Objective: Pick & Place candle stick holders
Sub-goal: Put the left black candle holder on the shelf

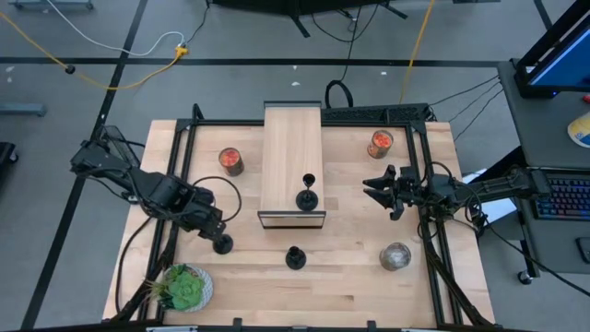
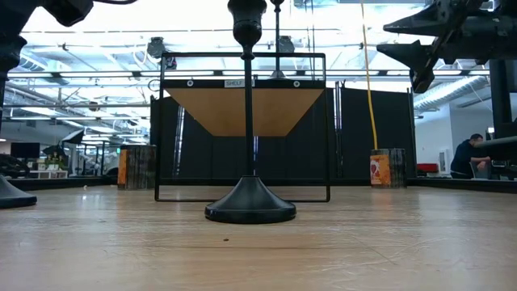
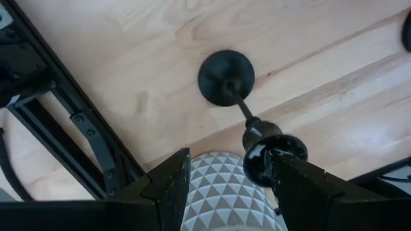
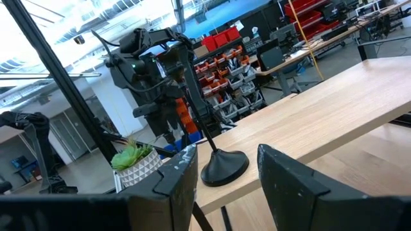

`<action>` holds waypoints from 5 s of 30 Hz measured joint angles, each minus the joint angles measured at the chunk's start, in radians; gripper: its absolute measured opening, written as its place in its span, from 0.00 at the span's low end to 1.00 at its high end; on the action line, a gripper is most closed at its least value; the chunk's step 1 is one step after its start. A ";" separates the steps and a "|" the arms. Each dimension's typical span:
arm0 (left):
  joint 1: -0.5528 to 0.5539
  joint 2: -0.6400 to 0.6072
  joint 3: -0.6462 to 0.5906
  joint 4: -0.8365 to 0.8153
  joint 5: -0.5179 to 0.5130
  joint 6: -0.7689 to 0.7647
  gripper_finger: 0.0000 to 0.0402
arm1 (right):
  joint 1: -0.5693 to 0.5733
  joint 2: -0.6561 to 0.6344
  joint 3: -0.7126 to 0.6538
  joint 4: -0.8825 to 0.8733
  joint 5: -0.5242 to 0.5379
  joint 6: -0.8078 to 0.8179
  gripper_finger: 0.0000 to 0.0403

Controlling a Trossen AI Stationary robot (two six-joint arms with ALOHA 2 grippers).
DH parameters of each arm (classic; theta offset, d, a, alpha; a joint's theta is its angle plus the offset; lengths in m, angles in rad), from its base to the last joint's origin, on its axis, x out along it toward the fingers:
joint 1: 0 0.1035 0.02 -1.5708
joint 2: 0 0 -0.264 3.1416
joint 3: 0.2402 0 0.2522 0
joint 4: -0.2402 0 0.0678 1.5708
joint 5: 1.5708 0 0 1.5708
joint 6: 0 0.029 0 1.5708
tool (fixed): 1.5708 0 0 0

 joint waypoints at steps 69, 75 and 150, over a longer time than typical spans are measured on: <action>0.040 0.063 0.574 0.090 -0.259 0.354 0.04 | 0.000 0.000 0.000 0.001 0.000 0.000 0.39; 0.109 0.064 0.615 0.089 -0.254 0.391 0.04 | 0.000 0.000 0.000 0.001 0.000 0.000 0.39; 0.505 0.528 0.995 -0.175 0.023 0.803 0.04 | 0.000 0.000 0.000 -0.053 -0.003 0.018 0.39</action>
